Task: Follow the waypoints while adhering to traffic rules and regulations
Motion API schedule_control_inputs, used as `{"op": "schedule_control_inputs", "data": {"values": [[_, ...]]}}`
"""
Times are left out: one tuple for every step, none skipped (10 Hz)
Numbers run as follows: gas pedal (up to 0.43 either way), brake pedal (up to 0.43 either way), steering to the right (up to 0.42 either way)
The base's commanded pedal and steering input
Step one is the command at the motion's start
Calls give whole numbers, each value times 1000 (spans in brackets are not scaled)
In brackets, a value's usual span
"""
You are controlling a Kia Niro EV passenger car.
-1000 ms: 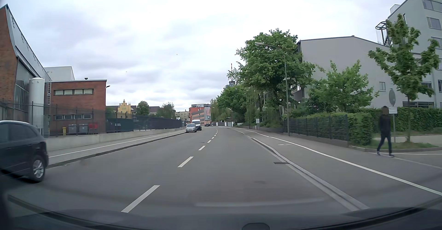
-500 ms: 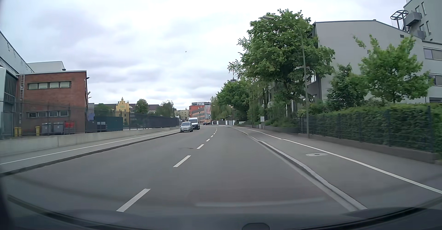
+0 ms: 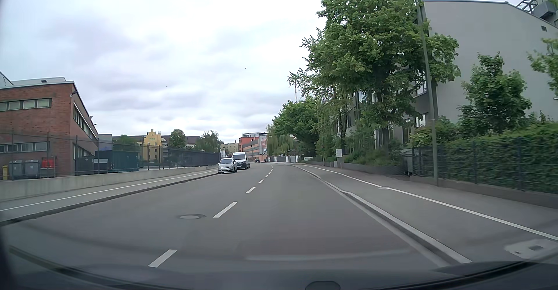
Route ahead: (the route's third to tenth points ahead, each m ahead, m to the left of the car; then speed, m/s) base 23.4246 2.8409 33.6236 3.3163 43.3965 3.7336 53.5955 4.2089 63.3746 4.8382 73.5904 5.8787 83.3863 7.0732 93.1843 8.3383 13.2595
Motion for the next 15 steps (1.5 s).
{"op": "schedule_control_inputs", "data": {"values": [[150,0,-6],[150,0,-7],[169,0,-9],[189,0,-11],[189,0,-11],[189,0,-11],[189,0,-10],[189,0,-11],[177,0,-11],[177,0,-11],[177,0,-10],[177,0,-10],[169,0,-10],[169,0,-10],[157,0,-11]]}}
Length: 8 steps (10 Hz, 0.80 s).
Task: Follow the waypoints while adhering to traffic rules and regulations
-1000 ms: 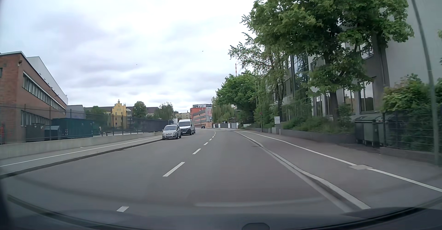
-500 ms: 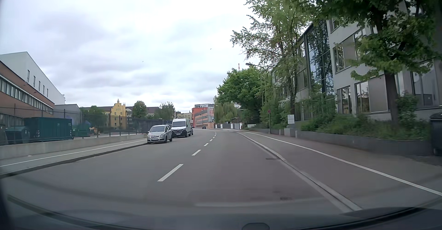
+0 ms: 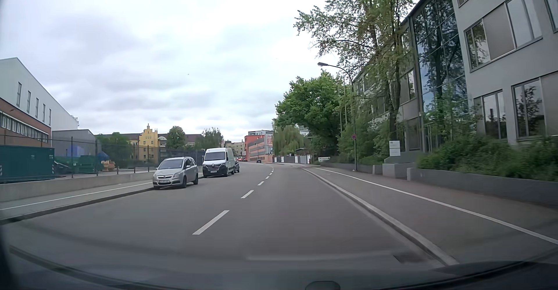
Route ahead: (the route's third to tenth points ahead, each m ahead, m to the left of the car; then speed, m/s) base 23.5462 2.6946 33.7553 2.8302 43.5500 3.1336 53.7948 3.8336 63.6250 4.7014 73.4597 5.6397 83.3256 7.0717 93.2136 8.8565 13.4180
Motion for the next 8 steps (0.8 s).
{"op": "schedule_control_inputs", "data": {"values": [[157,0,-11],[157,0,-10],[157,0,-10],[157,0,-11],[157,0,-11],[157,0,-11],[157,0,-11],[150,0,-10]]}}
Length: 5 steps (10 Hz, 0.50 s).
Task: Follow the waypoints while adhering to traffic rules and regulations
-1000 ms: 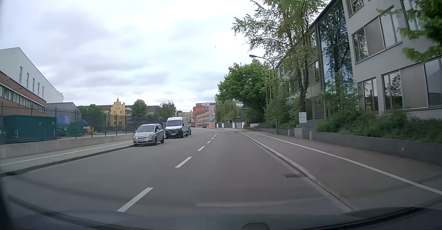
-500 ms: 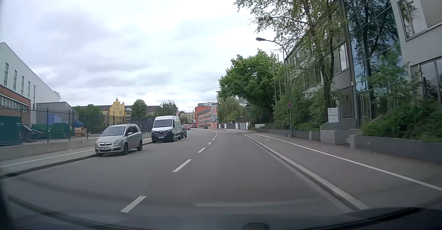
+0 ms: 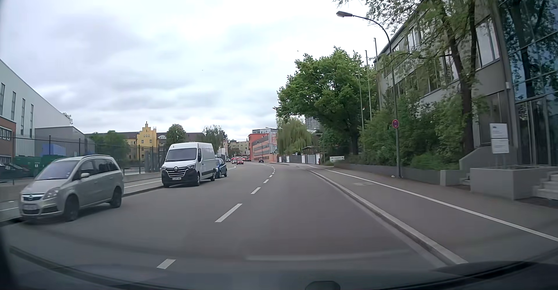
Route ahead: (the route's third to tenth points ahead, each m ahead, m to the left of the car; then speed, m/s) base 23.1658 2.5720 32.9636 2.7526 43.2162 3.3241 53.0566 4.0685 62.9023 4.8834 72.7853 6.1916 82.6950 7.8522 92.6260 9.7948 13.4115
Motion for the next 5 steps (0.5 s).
{"op": "schedule_control_inputs", "data": {"values": [[150,0,-9],[150,0,-8],[150,0,-7],[150,0,-6],[150,0,-4]]}}
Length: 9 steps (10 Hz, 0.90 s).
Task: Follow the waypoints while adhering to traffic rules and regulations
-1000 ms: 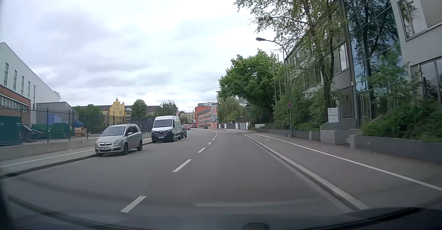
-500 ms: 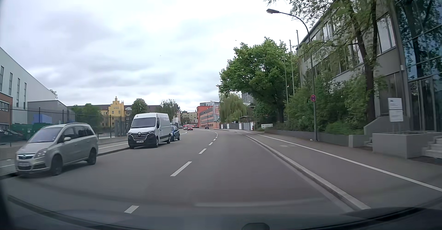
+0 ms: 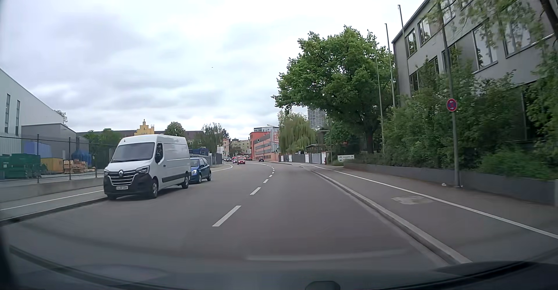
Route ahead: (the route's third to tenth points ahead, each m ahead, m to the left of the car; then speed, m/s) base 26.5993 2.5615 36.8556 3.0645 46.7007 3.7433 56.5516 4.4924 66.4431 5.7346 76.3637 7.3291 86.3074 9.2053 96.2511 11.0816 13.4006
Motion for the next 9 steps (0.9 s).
{"op": "schedule_control_inputs", "data": {"values": [[150,0,-4],[150,0,-4],[150,0,-4],[138,0,-4],[138,0,-5],[138,0,-7],[138,0,-8],[138,0,-8],[138,0,-8]]}}
